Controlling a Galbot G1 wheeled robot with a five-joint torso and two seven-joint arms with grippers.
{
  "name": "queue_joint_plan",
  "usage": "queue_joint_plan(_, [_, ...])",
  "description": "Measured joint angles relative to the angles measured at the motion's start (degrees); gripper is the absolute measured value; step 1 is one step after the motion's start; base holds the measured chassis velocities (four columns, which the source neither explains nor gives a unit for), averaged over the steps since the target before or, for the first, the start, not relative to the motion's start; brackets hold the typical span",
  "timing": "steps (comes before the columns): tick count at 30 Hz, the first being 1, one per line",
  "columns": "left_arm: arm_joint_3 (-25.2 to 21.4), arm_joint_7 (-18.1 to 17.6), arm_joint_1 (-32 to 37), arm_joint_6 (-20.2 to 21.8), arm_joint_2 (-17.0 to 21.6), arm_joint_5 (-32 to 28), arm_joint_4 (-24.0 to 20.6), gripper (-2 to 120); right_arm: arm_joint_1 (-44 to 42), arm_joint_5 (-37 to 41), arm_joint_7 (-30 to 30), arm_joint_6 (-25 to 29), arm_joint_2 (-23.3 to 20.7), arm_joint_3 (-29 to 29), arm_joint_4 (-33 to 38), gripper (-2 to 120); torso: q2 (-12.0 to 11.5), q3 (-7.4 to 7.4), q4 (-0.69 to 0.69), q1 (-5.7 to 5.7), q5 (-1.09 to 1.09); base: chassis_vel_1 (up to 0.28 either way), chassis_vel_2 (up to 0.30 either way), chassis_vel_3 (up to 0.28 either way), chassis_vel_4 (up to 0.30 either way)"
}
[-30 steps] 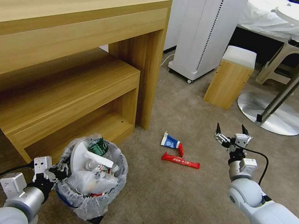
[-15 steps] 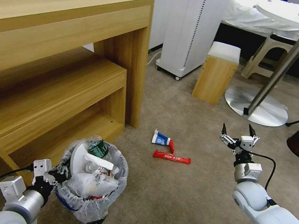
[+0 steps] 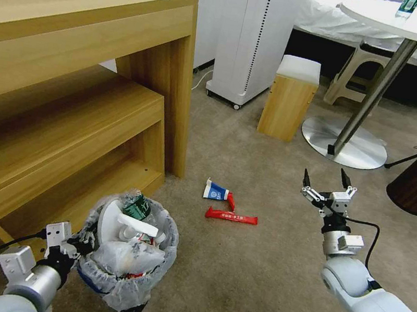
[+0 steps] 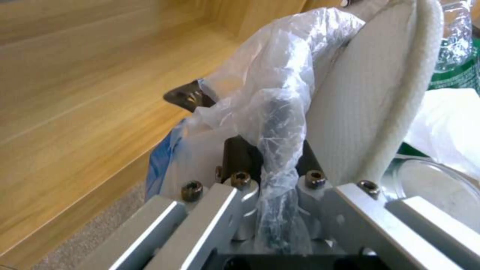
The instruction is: Pick up the trash bin and place the garbage on the floor into it.
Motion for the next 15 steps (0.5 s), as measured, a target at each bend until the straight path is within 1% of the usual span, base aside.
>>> queue_joint_plan(15, [0.15, 0.3, 0.54, -0.17, -0.58, 0.71, -0.46, 3, -0.28, -0.13, -0.21, -0.03, -0.29, 0.72, -0.1, 100, 0.0, 0.0, -0.01, 0.0, 0.01, 0.0, 0.0, 0.0, 0.0])
